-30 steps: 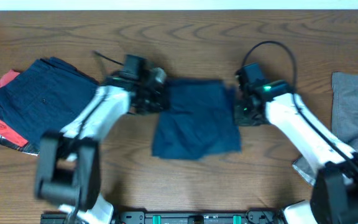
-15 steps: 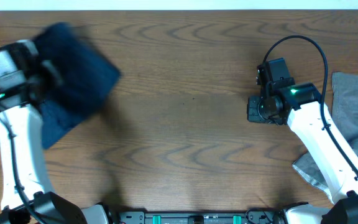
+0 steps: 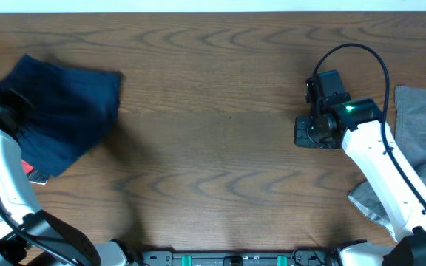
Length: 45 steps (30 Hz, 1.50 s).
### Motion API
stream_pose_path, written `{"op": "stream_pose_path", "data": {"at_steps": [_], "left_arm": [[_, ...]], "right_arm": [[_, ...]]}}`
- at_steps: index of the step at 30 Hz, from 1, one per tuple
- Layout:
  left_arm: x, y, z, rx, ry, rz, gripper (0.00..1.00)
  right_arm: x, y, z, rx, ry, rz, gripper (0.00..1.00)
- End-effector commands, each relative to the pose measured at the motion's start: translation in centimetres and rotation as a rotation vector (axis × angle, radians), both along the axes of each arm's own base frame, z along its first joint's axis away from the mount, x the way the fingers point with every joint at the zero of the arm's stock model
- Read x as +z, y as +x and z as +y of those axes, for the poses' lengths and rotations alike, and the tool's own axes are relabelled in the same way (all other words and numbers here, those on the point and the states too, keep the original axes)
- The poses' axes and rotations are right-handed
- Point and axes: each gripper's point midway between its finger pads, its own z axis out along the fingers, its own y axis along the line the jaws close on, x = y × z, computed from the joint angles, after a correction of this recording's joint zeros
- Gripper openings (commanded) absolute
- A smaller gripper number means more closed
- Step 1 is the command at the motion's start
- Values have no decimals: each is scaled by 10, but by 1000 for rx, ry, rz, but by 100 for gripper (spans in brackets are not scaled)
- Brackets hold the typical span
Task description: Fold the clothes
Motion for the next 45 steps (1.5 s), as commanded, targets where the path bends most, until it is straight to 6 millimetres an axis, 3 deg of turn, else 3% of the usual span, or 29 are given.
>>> {"op": "stream_pose_path", "data": {"at_steps": [1,10,13,15,19,25,28,30,32,35,38,41,45], "left_arm": [[9,-1,7,24,23,-14,98],[8,0,3,36,-9,-30,98],[11,13,-18,-54,-82,-81,98],[13,24,-37,-123,-121,-110,98],[15,50,-93,-300,-133,-117,98],[7,74,-218,-649,-113,-67,98],[-11,68,-284,-801,-146,3,98],[-28,54,-323,-913,-156,85,98],[-49,35,-346,-973,-147,196,98],[-73,5,-353,-999,-122,364,98],[-78,-29,-348,-1011,-141,508,98],[-70,-48,-336,-983,-166,567,98],[-42,-59,-322,-950,-158,508,98]], "right_arm": [[6,3,-2,5,0,-18,11],[6,4,-5,1,-13,-22,17],[6,5,-4,1,-10,-26,23],[7,7,0,6,14,-32,36],[10,14,16,28,99,-56,63],[20,28,40,68,225,-118,99],[24,35,43,70,256,-143,99],[26,39,37,50,274,-155,99],[27,44,25,12,289,-159,99],[26,44,4,-50,323,-140,99],[18,27,-22,-132,323,-58,99],[12,6,-39,-181,313,31,99],[6,-27,-59,-237,257,154,99]]}}
